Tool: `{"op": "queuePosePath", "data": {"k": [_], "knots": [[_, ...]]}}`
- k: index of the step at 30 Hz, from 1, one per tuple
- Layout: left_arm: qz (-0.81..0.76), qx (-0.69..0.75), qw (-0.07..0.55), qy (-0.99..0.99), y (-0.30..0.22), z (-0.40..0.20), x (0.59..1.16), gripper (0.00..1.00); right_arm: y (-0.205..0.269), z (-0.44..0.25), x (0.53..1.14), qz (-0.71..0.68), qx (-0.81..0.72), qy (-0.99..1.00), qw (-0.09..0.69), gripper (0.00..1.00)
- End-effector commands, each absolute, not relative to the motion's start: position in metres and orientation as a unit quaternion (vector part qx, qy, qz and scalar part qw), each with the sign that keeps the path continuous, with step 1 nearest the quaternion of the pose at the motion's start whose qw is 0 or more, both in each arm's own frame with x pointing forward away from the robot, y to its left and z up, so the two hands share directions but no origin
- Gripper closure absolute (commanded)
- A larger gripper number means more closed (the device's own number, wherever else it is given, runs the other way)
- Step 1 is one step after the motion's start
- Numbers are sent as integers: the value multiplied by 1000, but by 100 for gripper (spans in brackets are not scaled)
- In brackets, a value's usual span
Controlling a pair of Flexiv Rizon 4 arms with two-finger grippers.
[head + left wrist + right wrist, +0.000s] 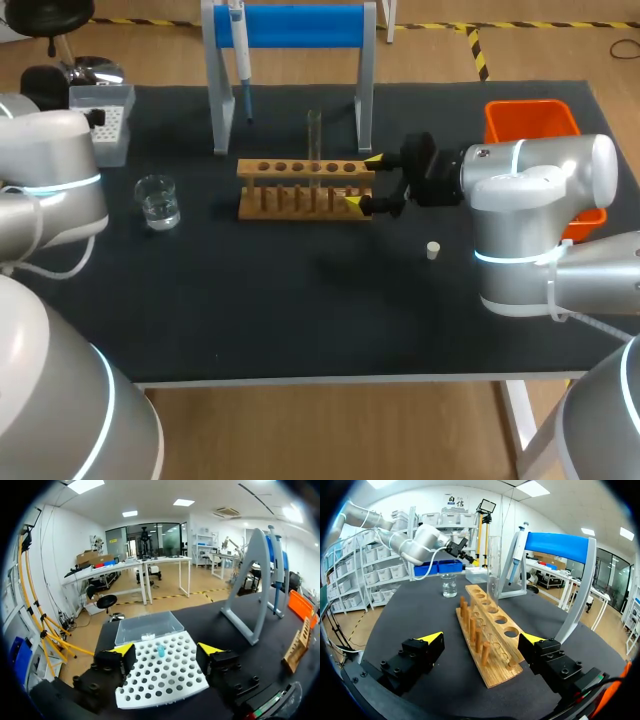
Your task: Invert the test tube, pick up the pipette, mount the tip to pipette, aspirate from beaker and dispense into the tube, eject the tip, return the pipette, and cap with the stopper.
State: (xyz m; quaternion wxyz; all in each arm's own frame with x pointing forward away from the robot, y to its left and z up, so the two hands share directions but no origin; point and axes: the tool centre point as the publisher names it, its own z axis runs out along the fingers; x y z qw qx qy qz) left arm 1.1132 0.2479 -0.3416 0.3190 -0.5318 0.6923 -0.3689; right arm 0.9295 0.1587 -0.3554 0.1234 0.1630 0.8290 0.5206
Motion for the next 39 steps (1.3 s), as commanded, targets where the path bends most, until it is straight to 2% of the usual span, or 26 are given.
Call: {"op": "queuePosePath", "data": {"k": [1, 4, 19, 27, 39], "knots": [[-370, -532, 320, 691, 249, -347, 1123, 42, 158, -355, 930, 520, 162, 829, 122, 0], [-370, -533, 319, 691, 249, -349, 1126, 50, 158, -355, 930, 520, 162, 829, 122, 0], [-372, -541, 313, 686, 252, -356, 1137, 53, 158, -355, 930, 520, 162, 829, 122, 0], [-374, -545, 307, 685, 251, -361, 1143, 62, 158, -355, 930, 520, 162, 829, 122, 0], [-374, -551, 306, 681, 251, -364, 1149, 66, 158, -355, 930, 520, 162, 829, 122, 0]]}}
